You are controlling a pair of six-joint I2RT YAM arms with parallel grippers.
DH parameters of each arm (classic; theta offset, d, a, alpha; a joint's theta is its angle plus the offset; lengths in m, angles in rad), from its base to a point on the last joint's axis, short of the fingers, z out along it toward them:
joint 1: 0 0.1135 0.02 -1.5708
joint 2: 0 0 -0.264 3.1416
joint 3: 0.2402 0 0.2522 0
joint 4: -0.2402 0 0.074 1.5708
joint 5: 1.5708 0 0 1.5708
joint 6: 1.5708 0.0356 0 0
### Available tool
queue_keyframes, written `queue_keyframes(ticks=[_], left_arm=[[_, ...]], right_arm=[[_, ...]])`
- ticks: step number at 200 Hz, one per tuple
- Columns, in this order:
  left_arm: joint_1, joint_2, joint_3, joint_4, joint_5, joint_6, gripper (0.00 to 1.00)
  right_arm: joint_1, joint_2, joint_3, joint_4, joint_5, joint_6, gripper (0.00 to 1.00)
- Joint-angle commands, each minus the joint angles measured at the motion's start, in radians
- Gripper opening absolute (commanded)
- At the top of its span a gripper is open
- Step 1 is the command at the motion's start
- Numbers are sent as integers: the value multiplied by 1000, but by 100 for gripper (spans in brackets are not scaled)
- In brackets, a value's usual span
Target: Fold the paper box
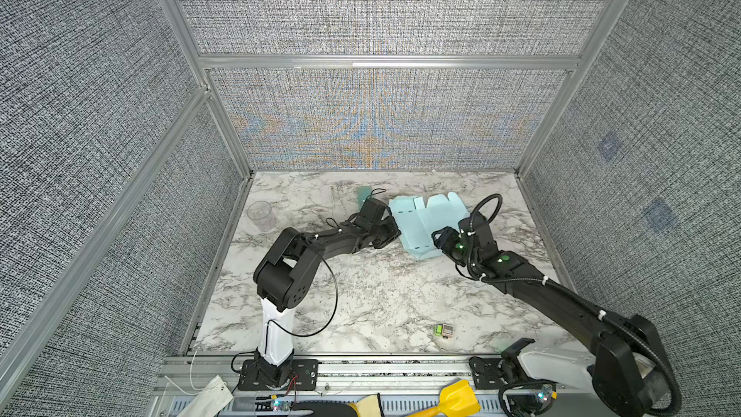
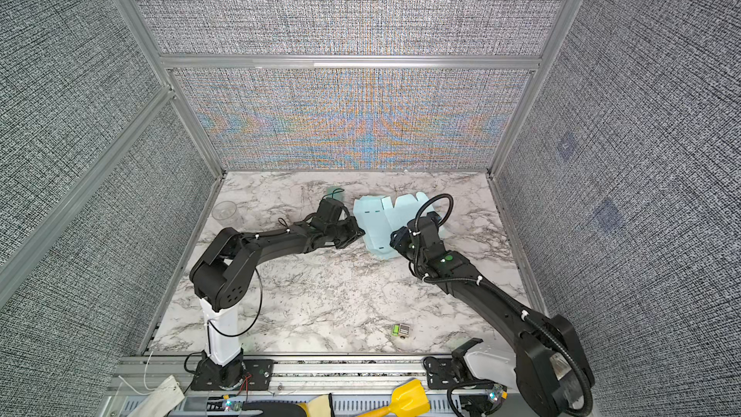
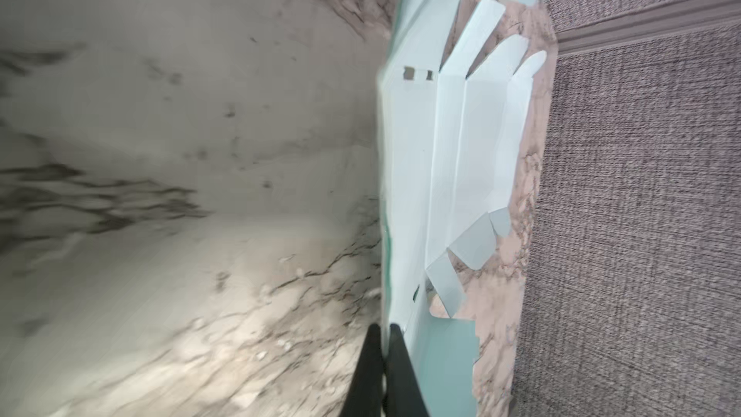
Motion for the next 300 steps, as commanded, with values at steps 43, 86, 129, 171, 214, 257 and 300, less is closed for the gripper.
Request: queue_keyframes(ticks=[43,86,129,171,214,257,300], left_arm=[[113,-79,67,-462,-8,459,0],[162,-109,114,-646,-85,592,0],[190,-138,106,-707,-107,658,0],[205,-143,126,-784,-164,715,0],[245,-147,173,-835,-160,781,0],[254,-106,253,-938,-221,885,0],[255,-87,282,-952,-215,925,0]], right_arm=[[-75,-19,165,-134,-121,-347,64],[-93,64,212,-134,-184,-400,64],[-122,188,227,-146,-247,-438,65],[-153,305,246,-188,-232,-484,64],[-146,386,212,-170,-248,-475,63],[-100,420,159,-73,-298,-395,62],[-58,462,120,27,-321,-306,57]])
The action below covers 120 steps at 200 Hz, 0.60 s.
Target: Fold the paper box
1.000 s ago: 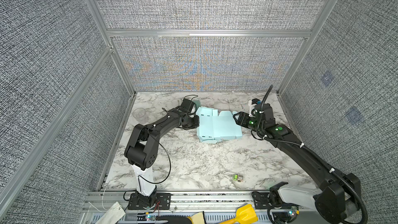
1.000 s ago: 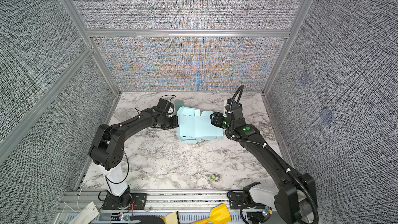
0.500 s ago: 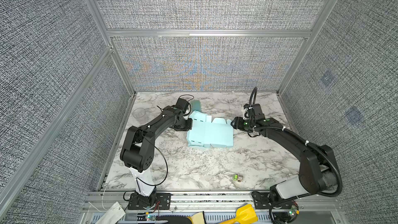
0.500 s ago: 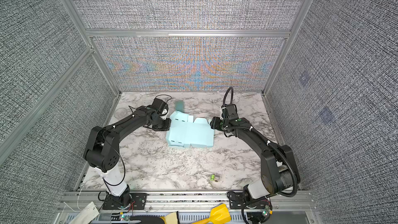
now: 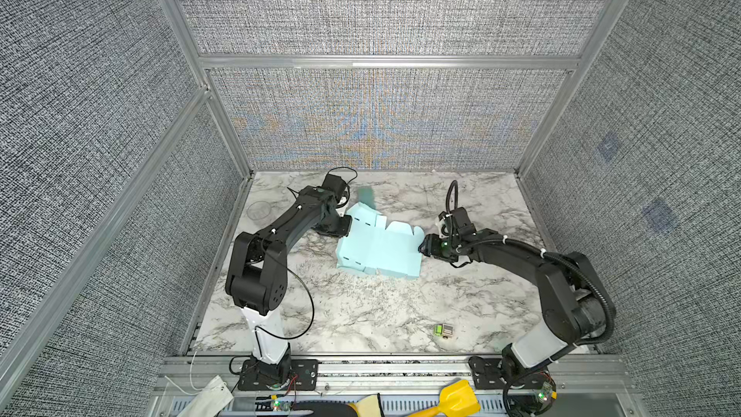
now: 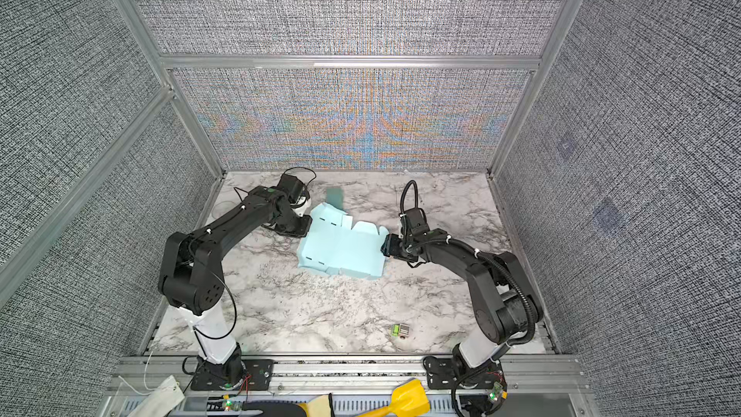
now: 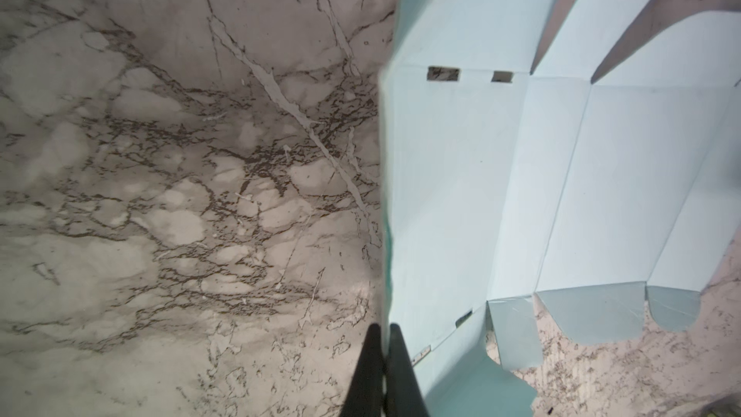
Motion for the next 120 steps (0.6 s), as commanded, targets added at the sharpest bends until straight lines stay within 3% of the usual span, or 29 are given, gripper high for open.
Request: queue_keyframes(ticks=[1,28,68,88,106,120], left_arm=[[0,11,17,-29,-4,45,0],[0,21,35,-30,2,56,0],[0,45,59,-29,-31,81,0],[1,60,76,-20,-60,90,0],[0,84,108,-21,-92,92,0],[0,102,138,-26,-116,96,0]], right_arm=[[13,15,-31,86,-17,71,57],[15,12,-77,163,-11,125,52],[37,3,-180,354,-31,278,31],[61,-20,-243,441,-10,363,26],[85,-60,-285,455,31,408,17],[104,-97,-313,454,56,427,15]])
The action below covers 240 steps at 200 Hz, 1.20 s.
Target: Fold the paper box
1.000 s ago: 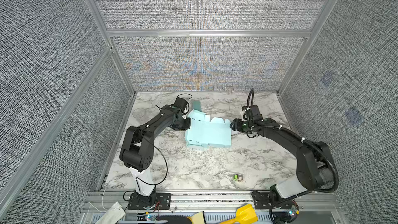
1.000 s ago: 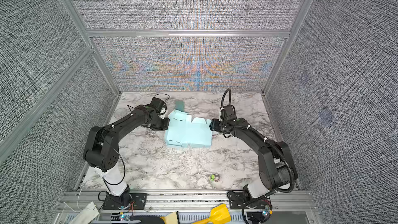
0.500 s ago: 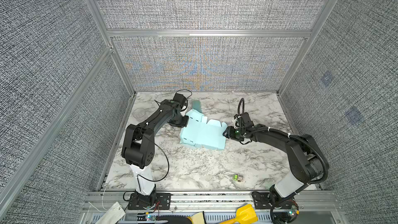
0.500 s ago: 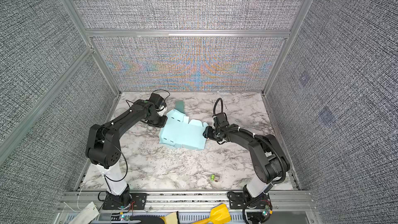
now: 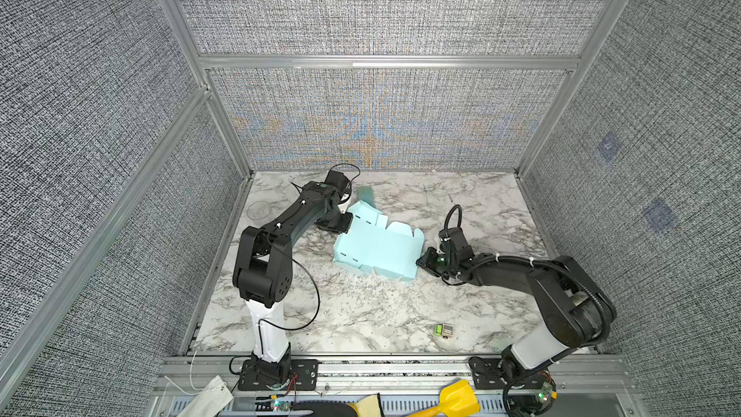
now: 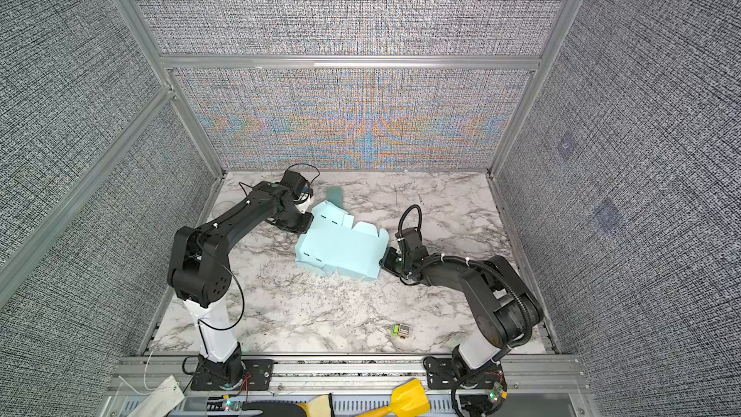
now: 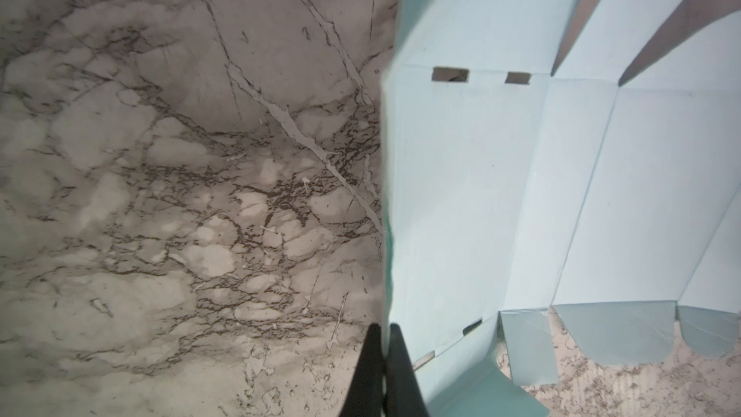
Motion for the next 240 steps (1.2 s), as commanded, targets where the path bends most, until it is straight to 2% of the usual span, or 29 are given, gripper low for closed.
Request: queue_keyframes(ticks=[1,40,54,68,86,103,121,149,157,197,240], left_arm=[[0,23,38,-4,-62,16,0],[-6,34,55,38,-100,46,0],[-18,34,44,50,-129,57,0],[-37,42,46,47,-142,75,0],[-71,42,44,38,-188,95,0],[-94,28,36,37,-201,113,0],[-126,2,8,62,-225,138,0],[-180,-18,-23,86,-293,177,0],[-196,-21,-31,101,-342,183,0],[-242,-52,-60,184,-455,227,0],[-284,-51,-58,243,-595,264,0]], right_arm=[[24,-48,-34,73,56,93,15],[96,-158,-64,-17,161,70,16],[97,-194,-62,-51,154,42,23],[97,-231,-27,-112,150,-43,36],[90,-264,44,-184,157,-169,49],[70,-274,110,-208,153,-285,52],[47,-263,133,-112,132,-386,55],[-32,-173,152,74,-36,-476,55],[-53,-141,163,111,-77,-497,55],[-168,29,217,312,-310,-482,55],[-209,175,303,355,-396,-516,55]])
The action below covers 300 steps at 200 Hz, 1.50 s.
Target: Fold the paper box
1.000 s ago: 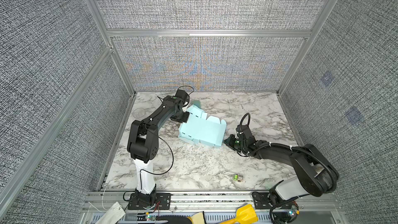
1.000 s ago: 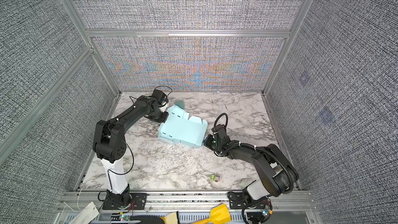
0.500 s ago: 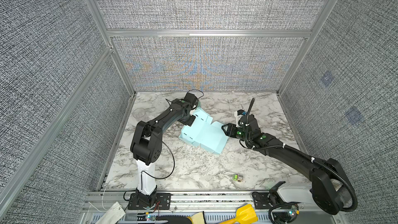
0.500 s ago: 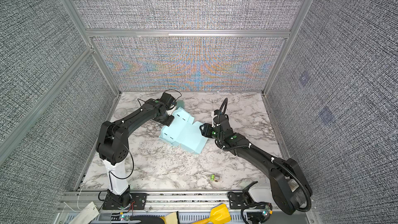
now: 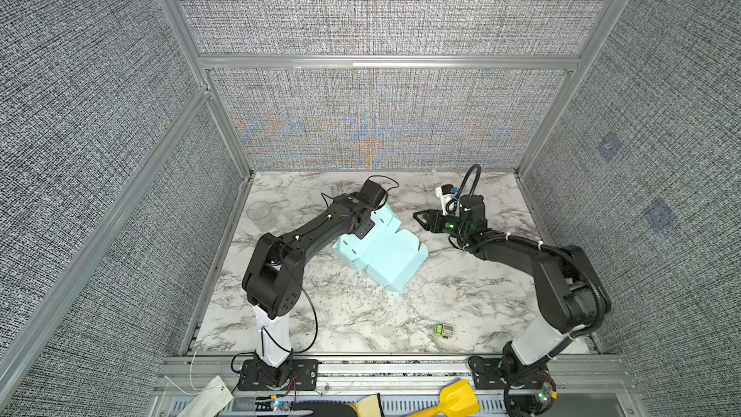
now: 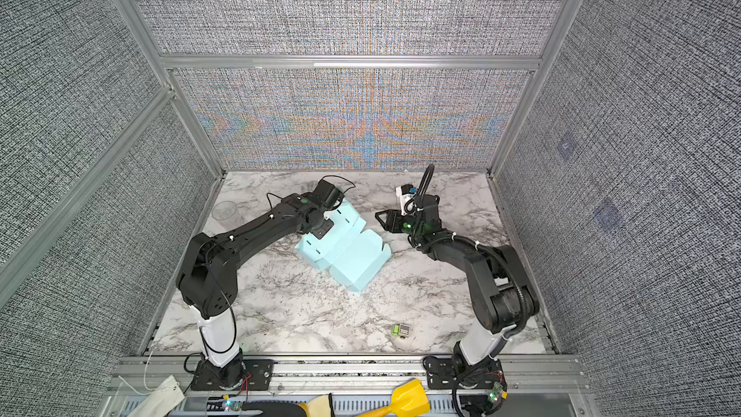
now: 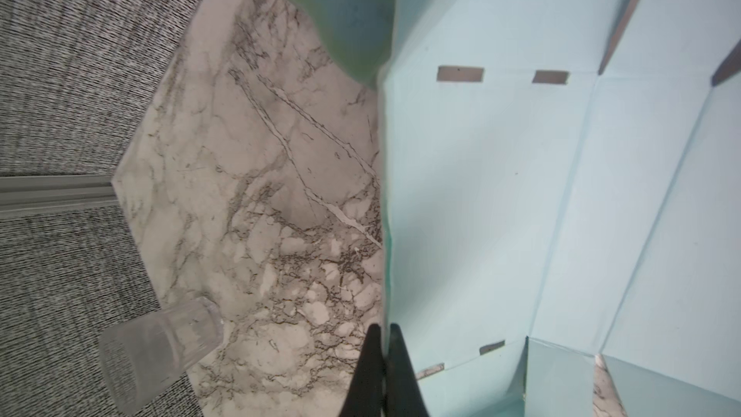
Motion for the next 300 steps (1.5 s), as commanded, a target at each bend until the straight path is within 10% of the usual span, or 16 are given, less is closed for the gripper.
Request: queue_keyframes(ticks=[1,149,300], left_arm=[[-17,-4,0,65,-117,35,0],[-126,-47,-130,241,-324,120,0],[-196,-7,-108,210,-330,56,0]], right_arm=[[-3,45,47,76,-98,-40,55],[-32,284,138,227,-209,5,54],[15,317,23,495,-196,238,31]])
